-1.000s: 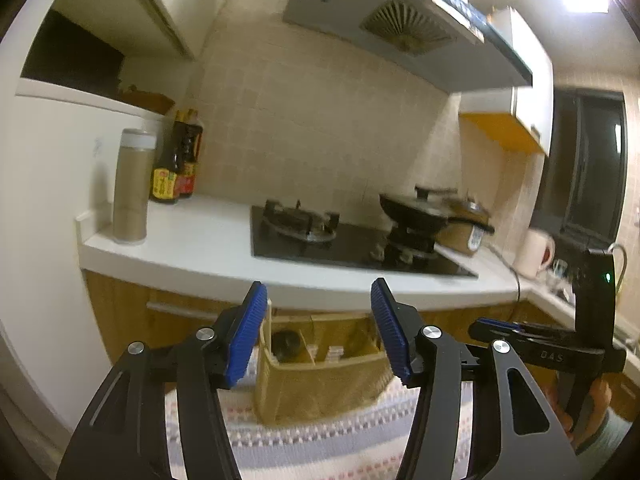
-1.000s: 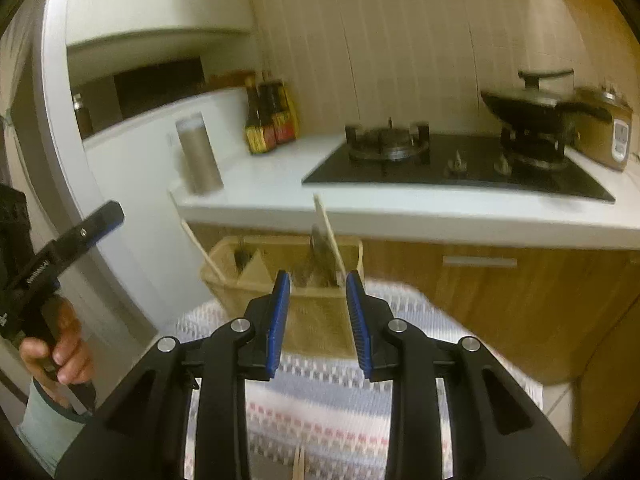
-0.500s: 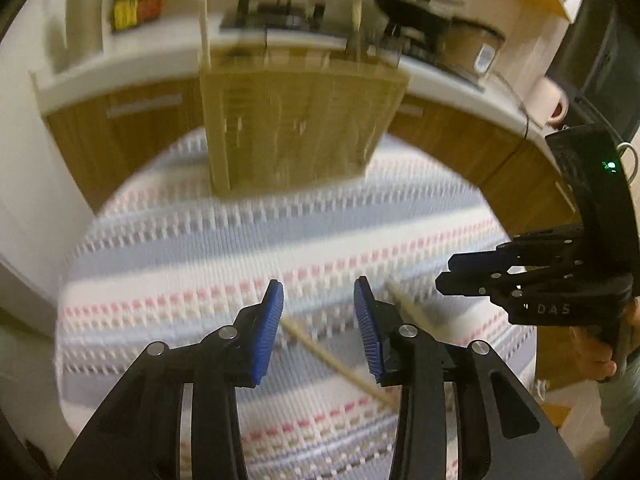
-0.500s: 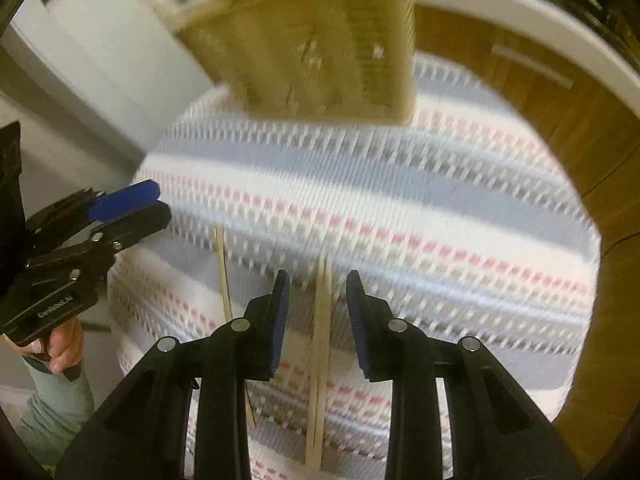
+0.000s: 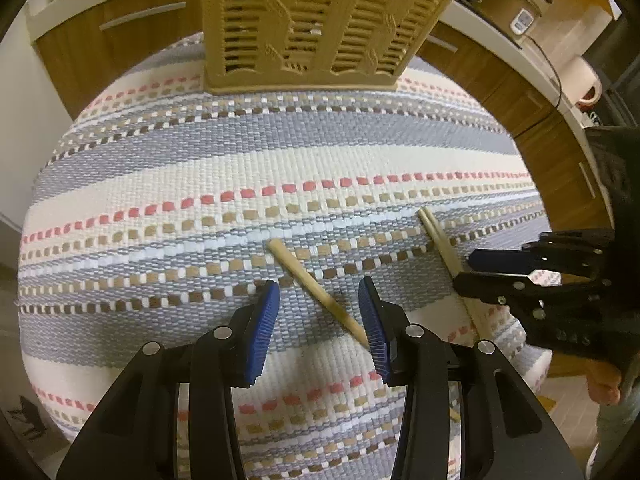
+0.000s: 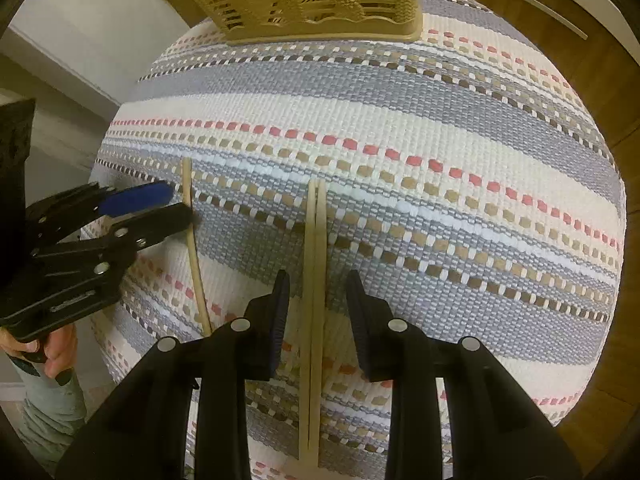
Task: Organize utensils
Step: 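Grasp a chopstick with left tool while right tool grasps a chopstick pair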
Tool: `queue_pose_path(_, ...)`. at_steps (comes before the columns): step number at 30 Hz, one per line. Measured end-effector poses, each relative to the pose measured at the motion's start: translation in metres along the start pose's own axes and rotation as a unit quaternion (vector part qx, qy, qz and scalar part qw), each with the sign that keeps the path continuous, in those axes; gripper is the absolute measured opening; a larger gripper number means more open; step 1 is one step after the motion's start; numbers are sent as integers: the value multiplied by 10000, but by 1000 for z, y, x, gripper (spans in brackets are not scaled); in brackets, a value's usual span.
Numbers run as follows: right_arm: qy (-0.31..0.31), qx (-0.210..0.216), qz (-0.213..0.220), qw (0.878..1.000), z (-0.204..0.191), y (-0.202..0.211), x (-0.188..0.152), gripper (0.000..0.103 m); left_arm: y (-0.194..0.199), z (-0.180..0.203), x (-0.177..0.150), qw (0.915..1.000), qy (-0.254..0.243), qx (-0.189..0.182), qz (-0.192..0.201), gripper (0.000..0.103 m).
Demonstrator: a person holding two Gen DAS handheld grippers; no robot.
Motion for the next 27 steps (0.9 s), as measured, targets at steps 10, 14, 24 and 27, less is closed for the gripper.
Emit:
queue_pose_path(10,811,-836,145,9931,-37,-14,-13,21,-19,47,1,9923,-737,987,-156,35)
queue_pose_path(14,1088,-986,275,9888,-51,-18,-22,12,-21,57,0,9902,-884,1073,-119,20)
queue_pose_path(24,883,-591,162,9942,-37,-2,-26,10,-21,81,-8,9781,-1838,972,-5,4)
queue_pose_path(27,776,-583,211,9951,-27,4,-21,10,-18,81,-12,9767,-1915,970,-35,4)
Point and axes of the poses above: each gripper's, at about its wrist camera, not at the fingertips, and y roughly against the way its jaws point, z to its right, x to its top, the point moved 3 cm from there along -y, roughly the way its jaws point, and after that the axes turned 8 degrees about -y, right-handed, at the moved point
